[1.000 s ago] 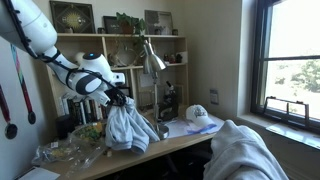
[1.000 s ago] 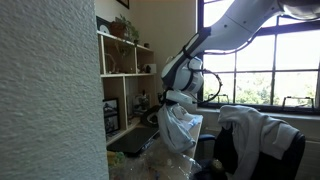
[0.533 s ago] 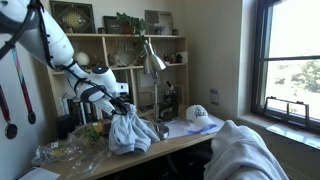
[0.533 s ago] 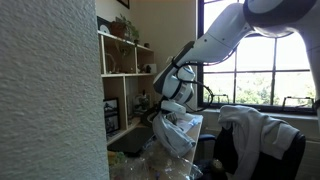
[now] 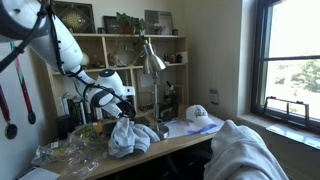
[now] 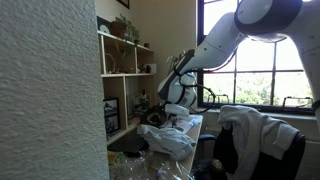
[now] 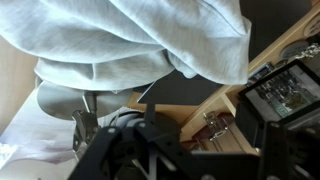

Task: Place the grey clothing properly on the table

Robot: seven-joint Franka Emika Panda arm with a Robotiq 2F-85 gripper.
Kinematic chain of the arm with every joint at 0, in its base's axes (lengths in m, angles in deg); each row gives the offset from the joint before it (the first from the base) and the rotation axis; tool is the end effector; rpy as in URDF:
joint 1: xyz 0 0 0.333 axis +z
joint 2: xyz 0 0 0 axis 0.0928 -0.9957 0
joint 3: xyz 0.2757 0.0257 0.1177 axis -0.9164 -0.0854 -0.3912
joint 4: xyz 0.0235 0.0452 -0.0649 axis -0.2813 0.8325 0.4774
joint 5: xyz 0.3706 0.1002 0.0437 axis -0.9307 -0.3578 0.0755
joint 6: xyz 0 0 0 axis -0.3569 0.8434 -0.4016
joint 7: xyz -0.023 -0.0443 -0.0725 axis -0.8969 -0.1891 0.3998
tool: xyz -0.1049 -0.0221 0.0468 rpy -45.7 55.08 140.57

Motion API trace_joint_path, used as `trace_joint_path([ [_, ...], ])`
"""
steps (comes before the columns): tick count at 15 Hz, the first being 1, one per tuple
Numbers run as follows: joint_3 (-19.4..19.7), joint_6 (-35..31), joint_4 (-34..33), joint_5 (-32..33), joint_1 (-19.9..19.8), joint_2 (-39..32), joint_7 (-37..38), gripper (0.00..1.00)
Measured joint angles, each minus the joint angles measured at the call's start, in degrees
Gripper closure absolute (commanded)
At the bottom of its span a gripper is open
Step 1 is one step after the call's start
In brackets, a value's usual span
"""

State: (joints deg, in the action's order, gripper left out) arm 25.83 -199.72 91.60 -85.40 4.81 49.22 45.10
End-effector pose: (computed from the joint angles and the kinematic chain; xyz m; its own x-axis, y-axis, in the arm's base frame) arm 0.5944 0.1153 0.3068 0.8056 -0.2440 0.5399 -0.0847 -0.9493 -0.3027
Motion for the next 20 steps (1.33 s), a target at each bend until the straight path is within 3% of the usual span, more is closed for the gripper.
trace_joint_path([
  [4, 1.99, 0.31, 2.19, 11.83, -0.03, 1.59, 9.65, 0.0],
  [7, 2.8, 2.53, 3.61, 14.58, 0.13, 4.48, 11.62, 0.0],
  [15, 2.7, 8.4, 11.2, 14.76, -0.86, 18.25, 12.12, 0.0],
  [20, 4.95, 13.21, 17.83, 14.81, -1.26, 27.8, 10.35, 0.0],
])
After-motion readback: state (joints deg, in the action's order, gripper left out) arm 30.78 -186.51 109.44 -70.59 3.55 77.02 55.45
